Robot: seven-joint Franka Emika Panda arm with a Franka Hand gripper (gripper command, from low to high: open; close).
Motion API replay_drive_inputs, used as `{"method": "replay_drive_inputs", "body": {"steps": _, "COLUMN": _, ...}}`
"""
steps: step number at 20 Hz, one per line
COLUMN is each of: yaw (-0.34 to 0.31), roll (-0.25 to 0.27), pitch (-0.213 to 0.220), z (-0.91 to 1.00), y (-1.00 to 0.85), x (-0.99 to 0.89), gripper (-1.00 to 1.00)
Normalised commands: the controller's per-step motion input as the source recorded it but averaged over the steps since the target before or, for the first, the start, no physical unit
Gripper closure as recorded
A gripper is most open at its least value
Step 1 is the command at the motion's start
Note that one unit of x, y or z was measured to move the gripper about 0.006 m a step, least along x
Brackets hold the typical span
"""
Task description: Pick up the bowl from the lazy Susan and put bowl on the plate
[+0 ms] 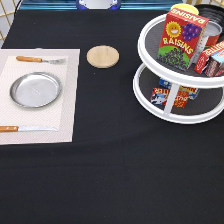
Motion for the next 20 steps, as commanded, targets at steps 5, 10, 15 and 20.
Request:
{"method": "replay_drive_inputs", "body": {"steps": 5, "yaw": 0.000, "roll": 0.000, "pitch": 0.000, "z": 0.00, "y": 0.00, "x": 0.01, "gripper": -1.00}}
{"method": "replay_drive_inputs", "body": {"steps": 10, "yaw": -0.003, "roll": 0.002, "pitch": 0.023, "z": 0.13, "y": 0.35, "x": 0.14, "gripper": -1.00}}
{"method": "replay_drive_inputs", "body": {"steps": 15, "yaw": 0.000, "roll": -0.011, "pitch": 0.082, "z": 0.22, "y": 0.63, "x": 0.47, "gripper": -1.00}}
{"method": "replay_drive_inputs", "body": {"steps": 20, "yaw": 0.000, "roll": 0.045, "pitch": 0.099, "z": 0.30, "y": 0.50, "x": 0.46, "gripper": -1.00}}
